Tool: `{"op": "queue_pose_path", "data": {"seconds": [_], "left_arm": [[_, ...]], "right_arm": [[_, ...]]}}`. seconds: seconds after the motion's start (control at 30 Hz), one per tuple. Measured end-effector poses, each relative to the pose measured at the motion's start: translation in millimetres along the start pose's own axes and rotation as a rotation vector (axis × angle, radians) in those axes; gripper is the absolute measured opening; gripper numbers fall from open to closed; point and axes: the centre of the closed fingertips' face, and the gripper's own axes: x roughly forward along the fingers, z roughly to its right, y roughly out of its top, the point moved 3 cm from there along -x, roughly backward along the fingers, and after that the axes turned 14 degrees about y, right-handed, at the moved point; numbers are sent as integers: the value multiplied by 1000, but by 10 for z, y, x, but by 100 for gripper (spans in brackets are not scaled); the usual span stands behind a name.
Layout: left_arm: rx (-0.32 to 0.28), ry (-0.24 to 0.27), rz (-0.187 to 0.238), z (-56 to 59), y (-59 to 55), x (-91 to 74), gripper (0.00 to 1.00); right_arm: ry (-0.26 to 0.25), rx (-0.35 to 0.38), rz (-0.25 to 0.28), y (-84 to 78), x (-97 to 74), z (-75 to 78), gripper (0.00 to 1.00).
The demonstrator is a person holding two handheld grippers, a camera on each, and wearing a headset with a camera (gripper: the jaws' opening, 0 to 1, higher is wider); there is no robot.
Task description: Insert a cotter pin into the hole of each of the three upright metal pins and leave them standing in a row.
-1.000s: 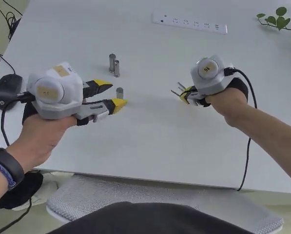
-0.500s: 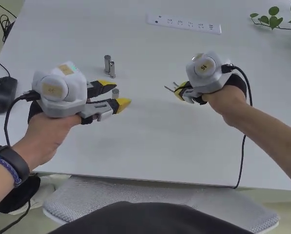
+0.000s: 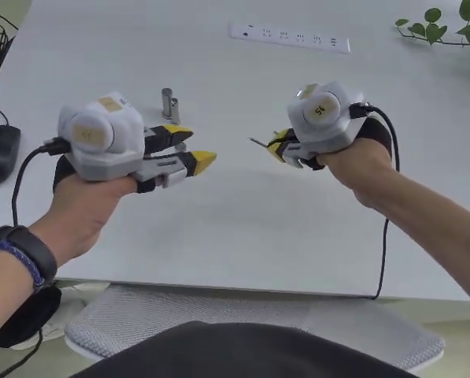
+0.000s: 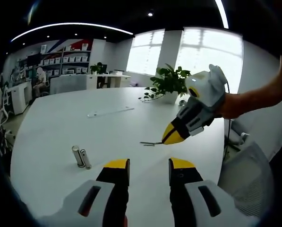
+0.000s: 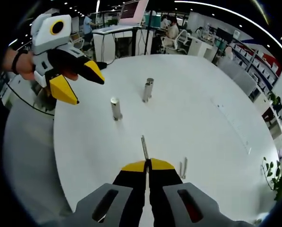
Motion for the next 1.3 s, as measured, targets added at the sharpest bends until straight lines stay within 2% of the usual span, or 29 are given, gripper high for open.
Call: {"op": "queue_pose_path", "data": {"seconds": [0.23,0.47,0.87,1.3], "left_arm": [[-9,-15,-6,48,-2,47,31],[-31,-34,-11,80,7,83,30],[-126,-77,-25,126,19,147,27],[-278,-136,-42,165,29,200,21]], "right_arm": [[6,-26,16,70,-23,-10,1],[14,-56,30,125,-11,-105,1],[26,-130,40,236,-47,-287,1],[26,-192,52,353,-103,-368,1]]}}
